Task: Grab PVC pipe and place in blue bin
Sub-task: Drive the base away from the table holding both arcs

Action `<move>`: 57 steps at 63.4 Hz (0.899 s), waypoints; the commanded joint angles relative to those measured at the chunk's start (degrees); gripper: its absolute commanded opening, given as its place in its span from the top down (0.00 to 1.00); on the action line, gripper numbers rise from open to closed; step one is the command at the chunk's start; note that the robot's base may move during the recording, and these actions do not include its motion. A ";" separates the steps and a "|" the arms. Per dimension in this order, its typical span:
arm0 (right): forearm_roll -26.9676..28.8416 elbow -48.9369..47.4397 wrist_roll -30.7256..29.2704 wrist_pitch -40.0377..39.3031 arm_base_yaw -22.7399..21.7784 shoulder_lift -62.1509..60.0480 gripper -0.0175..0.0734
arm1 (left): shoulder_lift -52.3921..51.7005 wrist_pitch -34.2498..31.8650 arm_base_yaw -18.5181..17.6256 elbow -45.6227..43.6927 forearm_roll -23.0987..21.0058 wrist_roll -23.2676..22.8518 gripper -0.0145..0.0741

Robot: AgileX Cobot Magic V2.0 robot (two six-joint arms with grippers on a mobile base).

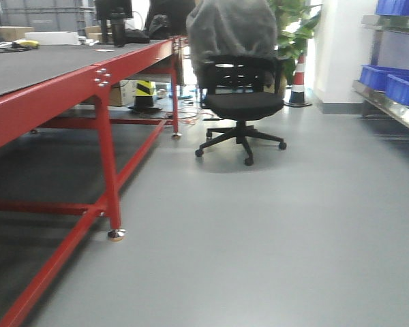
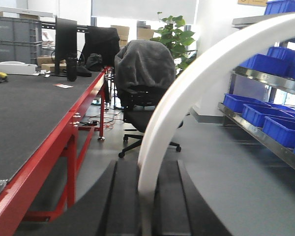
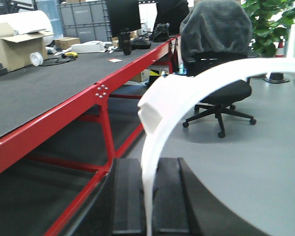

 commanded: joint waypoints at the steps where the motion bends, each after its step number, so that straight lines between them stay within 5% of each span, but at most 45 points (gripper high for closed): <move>1: -0.62 0.05 -0.28 -1.74 -0.07 -0.24 0.99 | -0.42 -1.59 -0.11 -0.07 -0.23 0.12 0.96; 57: -0.62 0.05 -0.28 -1.74 -0.07 -0.24 0.99 | -0.42 -1.59 -0.11 -0.07 -0.23 0.12 0.96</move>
